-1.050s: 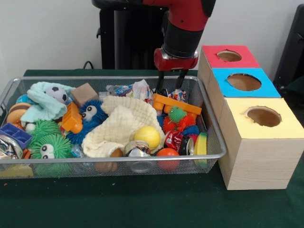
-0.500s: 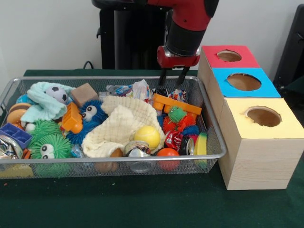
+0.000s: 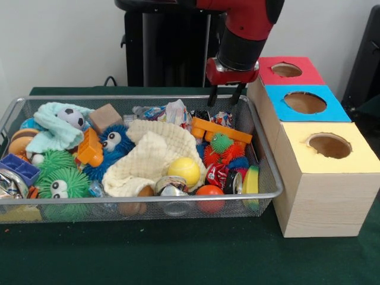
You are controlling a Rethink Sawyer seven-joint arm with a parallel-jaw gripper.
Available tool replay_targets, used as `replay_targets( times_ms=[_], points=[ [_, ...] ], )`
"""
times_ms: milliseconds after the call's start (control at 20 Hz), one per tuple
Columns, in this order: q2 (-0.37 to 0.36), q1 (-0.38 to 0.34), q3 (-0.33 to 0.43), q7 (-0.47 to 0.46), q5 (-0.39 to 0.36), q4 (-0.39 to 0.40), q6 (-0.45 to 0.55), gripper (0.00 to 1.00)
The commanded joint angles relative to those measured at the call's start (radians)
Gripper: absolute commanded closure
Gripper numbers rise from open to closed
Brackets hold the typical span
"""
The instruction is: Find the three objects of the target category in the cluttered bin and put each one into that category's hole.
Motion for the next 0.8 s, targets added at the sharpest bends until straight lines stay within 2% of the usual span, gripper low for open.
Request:
replay_targets(
  times_ms=[50, 300, 550, 800],
  points=[
    [0.016, -0.024, -0.006, 0.226, 0.047, 0.026, -0.068, 0.00],
    [0.011, -0.060, -0.014, 0.179, 0.023, 0.011, -0.055, 0.00],
    [0.022, -0.082, -0.009, 0.162, 0.004, 0.015, -0.092, 0.00],
    [0.053, -0.111, 0.034, 0.137, -0.016, 0.039, -0.154, 0.00]
  ],
)
